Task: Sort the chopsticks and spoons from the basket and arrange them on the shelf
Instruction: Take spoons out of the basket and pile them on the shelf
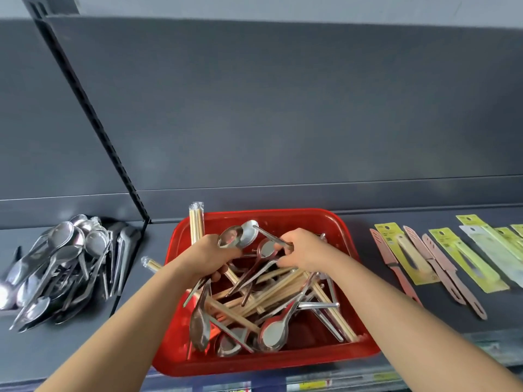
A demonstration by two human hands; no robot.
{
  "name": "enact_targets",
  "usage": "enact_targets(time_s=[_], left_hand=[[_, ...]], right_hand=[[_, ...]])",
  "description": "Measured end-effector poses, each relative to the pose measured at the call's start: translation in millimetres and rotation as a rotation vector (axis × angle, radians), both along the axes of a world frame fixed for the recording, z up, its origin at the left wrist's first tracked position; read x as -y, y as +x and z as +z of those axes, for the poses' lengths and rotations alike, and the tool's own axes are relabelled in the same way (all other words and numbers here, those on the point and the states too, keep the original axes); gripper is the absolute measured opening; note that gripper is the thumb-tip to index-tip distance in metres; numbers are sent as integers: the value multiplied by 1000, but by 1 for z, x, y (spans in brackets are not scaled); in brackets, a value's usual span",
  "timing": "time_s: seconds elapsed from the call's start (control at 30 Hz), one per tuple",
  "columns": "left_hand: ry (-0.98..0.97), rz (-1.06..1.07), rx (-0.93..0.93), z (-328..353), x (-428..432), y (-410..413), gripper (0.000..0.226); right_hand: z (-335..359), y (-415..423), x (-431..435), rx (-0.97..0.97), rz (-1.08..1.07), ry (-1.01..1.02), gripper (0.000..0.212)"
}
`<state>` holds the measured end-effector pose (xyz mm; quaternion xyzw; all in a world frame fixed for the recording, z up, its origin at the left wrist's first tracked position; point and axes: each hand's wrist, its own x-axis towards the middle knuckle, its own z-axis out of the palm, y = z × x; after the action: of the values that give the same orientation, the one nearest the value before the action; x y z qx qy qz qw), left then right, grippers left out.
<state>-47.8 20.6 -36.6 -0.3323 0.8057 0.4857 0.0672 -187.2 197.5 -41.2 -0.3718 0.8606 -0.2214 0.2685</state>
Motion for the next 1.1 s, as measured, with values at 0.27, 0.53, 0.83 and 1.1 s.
enact_targets(time_s=[0.27,0.53,0.83,1.1], left_hand=[[-9,24,54,-11,-2,6,51],[-145,-55,152,-8,-14,2,56],[177,48,-41,6,-2,12,26],[342,153,-304,39,29,48,10]], right_hand=[[3,-1,7,39,13,67,16],[7,-11,-14,120,-234,-213,8],[32,-6,-4,56,-275,-354,8],[55,12,39,89,-291,-469,18]])
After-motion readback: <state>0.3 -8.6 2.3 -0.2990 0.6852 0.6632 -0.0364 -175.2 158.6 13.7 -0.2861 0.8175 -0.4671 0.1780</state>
